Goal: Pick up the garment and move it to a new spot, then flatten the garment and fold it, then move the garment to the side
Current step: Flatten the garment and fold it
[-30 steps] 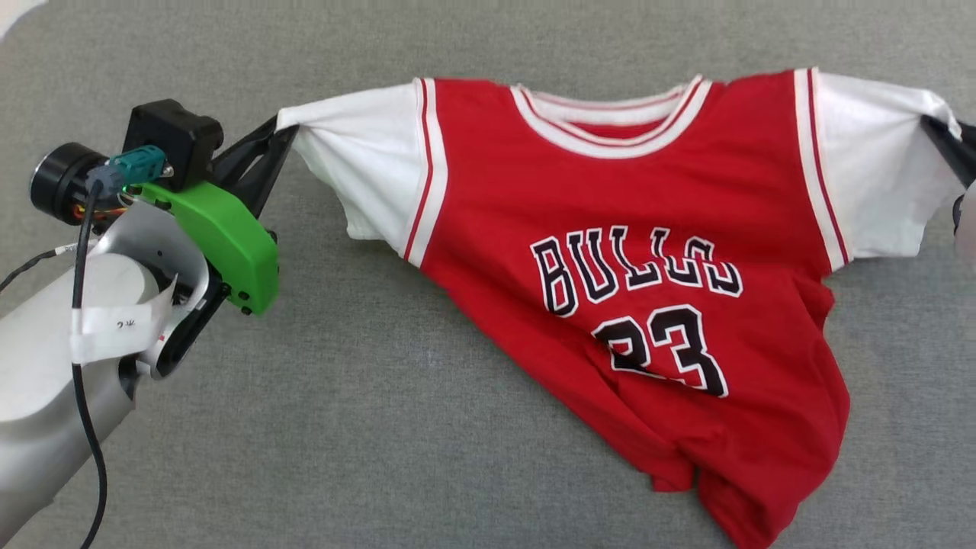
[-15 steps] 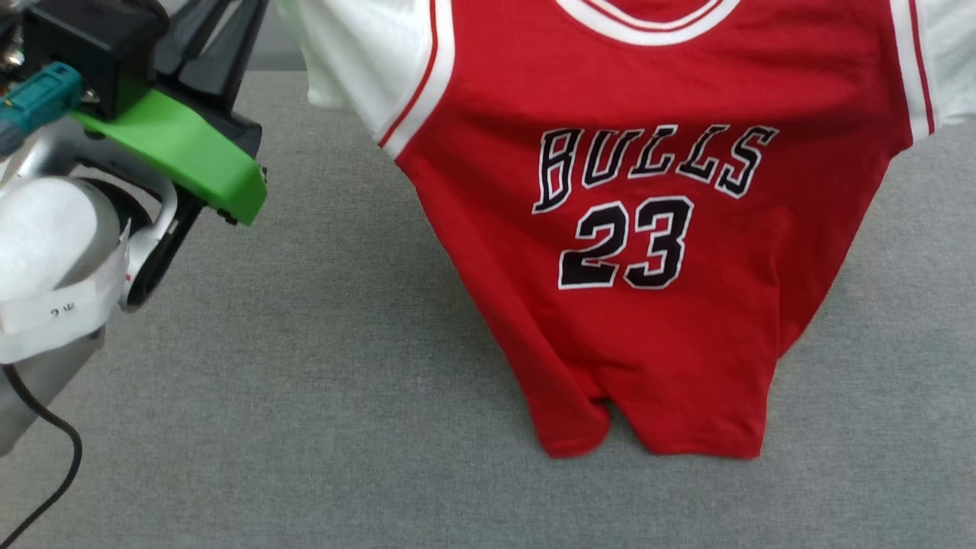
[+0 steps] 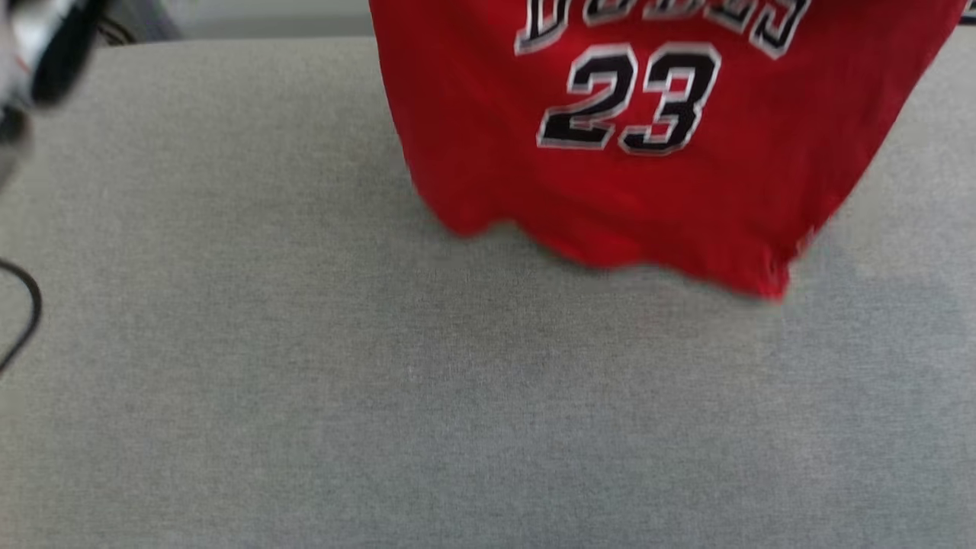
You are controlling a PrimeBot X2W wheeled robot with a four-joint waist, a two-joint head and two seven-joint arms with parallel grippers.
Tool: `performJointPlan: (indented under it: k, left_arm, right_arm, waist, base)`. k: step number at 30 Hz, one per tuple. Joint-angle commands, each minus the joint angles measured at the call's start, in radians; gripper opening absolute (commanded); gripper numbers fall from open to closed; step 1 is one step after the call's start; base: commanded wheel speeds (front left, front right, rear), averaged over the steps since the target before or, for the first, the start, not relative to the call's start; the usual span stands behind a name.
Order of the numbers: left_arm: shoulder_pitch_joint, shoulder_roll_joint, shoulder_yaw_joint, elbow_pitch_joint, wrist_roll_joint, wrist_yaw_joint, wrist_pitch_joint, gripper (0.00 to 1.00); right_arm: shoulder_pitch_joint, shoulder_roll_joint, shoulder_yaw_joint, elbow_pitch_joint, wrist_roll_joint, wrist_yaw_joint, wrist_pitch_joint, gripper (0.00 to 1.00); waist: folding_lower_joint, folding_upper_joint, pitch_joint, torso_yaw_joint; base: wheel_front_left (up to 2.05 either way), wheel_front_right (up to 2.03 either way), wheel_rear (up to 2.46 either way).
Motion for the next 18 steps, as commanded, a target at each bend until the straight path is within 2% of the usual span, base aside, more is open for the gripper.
performJointPlan:
  k: [1,8,18]
  left_arm:
    - [-0.052,-0.020,0.010,0.023,0.010,-0.011,0.002,0.00]
    - [-0.256,-0.089,0.033,0.214,0.050,-0.060,-0.017,0.00]
    - [-0.477,-0.174,0.054,0.503,0.091,-0.128,-0.118,0.00]
  right_arm:
    - [-0.059,0.009,0.012,0.024,-0.021,-0.001,0.002,0.00]
    - [-0.348,0.044,0.048,0.197,-0.104,-0.001,-0.038,0.00]
    - [-0.693,0.124,0.097,0.483,-0.208,-0.001,-0.181,0.00]
  waist:
    - [0.0000,0.0000,0.067,-0.007]
    - [0.0000,0.0000,0.185,-0.009]
    - [0.0000,0.0000,0.279,-0.013]
  base:
    - [0.00,0.00,0.00]
    - [0.00,0.00,0.00]
    - [0.00,0.00,0.00]
